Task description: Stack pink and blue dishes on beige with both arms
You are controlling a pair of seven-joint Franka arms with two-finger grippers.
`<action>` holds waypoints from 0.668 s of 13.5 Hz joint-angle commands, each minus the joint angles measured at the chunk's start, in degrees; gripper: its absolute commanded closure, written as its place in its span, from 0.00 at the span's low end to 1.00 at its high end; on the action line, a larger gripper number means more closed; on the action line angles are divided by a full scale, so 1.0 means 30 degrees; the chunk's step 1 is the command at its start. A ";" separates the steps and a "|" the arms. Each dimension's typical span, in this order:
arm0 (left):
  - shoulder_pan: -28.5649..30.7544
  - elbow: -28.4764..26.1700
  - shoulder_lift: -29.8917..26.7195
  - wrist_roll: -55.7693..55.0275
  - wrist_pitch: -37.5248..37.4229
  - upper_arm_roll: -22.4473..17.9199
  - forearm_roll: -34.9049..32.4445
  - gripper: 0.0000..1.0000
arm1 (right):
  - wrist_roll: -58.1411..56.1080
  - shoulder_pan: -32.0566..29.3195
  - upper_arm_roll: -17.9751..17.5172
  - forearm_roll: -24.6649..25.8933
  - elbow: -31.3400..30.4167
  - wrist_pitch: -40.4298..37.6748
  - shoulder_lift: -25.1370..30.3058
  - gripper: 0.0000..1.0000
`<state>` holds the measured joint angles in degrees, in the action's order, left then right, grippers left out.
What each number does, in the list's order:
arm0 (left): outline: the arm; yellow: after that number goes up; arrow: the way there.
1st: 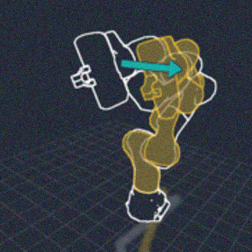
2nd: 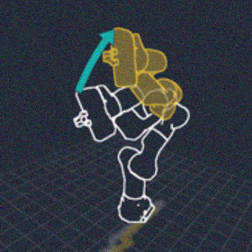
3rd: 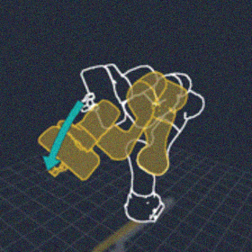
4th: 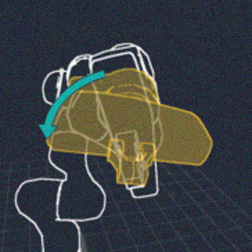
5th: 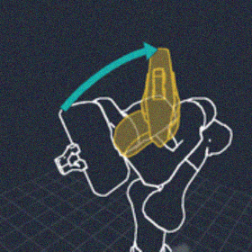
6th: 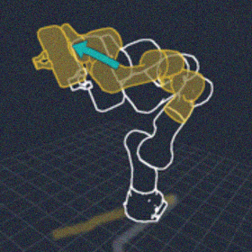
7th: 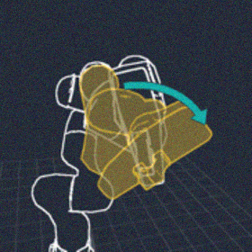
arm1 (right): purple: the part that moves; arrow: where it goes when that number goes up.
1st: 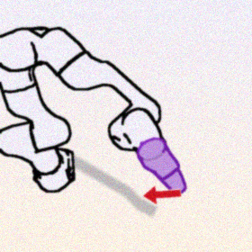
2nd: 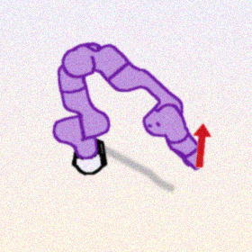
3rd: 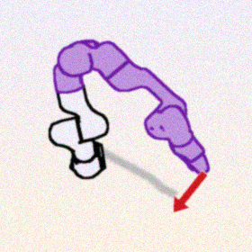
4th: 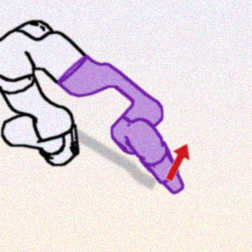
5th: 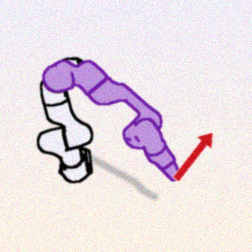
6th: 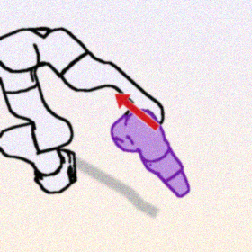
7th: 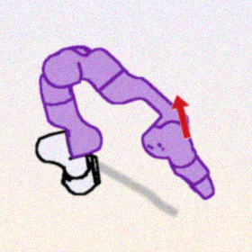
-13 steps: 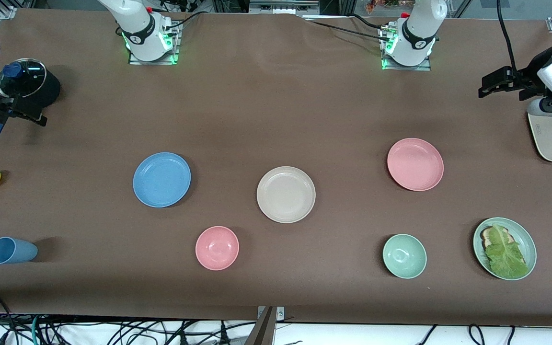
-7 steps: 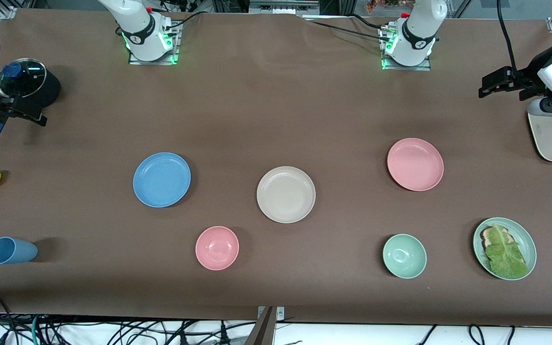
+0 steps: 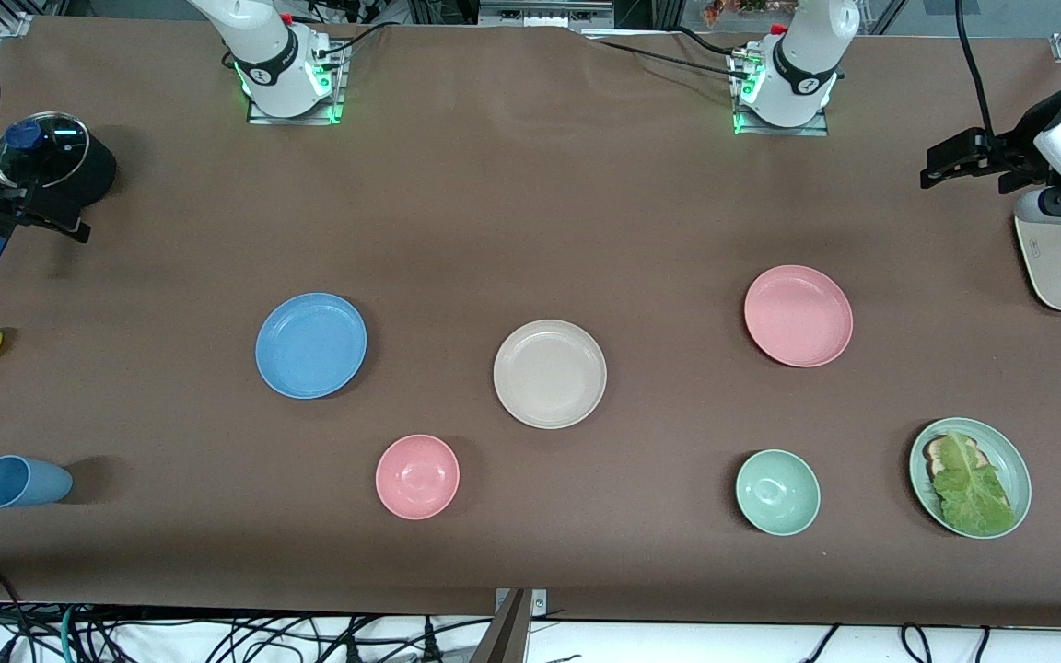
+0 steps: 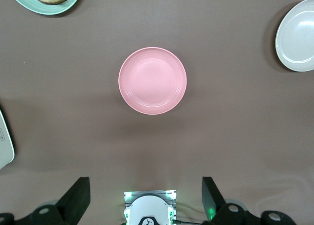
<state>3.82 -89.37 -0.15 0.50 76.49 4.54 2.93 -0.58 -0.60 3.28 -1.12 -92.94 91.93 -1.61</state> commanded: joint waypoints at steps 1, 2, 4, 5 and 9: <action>0.0046 0.0201 -0.0009 0.0244 0.0020 0.0039 -0.0420 0.00 | -0.0041 -0.0036 -0.0010 0.0139 0.0073 -0.0059 0.0069 0.00; 0.0017 0.0201 -0.0009 0.0273 0.0020 0.0039 -0.0420 0.00 | -0.0070 -0.0036 -0.0010 0.0139 0.0073 -0.0059 0.0069 0.00; 0.0046 0.0201 -0.0009 0.0244 0.0020 0.0039 -0.0420 0.00 | -0.0070 -0.0036 -0.0010 0.0139 0.0073 -0.0059 0.0069 0.00; 0.0046 0.0201 -0.0009 0.0244 0.0020 0.0039 -0.0420 0.00 | -0.0070 -0.0036 -0.0039 0.0139 0.0073 -0.0059 0.0069 0.00; 0.0017 0.0260 0.0196 0.0273 0.0050 0.0039 -0.0391 0.00 | -0.0100 -0.0036 -0.0010 0.0139 0.0073 -0.0059 0.0069 0.00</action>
<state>3.84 -89.37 -0.06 0.50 76.51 4.54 2.93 -0.58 -0.60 3.28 -1.12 -92.95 91.93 -1.61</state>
